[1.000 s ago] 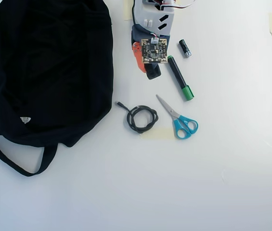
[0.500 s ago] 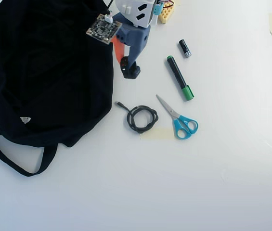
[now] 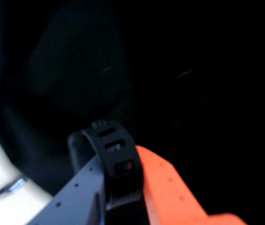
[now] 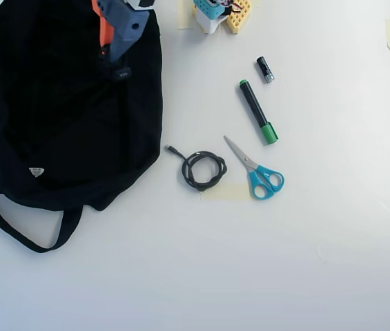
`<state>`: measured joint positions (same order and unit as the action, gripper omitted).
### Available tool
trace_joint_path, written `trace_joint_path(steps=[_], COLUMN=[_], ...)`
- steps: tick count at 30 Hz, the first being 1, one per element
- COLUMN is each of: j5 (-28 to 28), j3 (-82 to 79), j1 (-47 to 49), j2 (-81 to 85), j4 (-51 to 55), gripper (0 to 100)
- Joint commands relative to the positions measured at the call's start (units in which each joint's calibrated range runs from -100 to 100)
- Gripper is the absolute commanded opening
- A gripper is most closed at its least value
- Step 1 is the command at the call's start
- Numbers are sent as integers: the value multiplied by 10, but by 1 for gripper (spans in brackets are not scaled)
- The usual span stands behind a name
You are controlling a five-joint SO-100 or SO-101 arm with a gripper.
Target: Put the bike light into the black bag
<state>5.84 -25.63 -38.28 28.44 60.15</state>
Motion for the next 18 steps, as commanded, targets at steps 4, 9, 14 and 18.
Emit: trace_joint_path(steps=[4,9,14,18], j5=[-12,-11,-12,-15], j3=[113,207,270,339], j1=[-122,-130,-109,48], j2=[-191,-367,-348,-195], j4=[-105,-99,24,117], gripper=[2,3,42,50])
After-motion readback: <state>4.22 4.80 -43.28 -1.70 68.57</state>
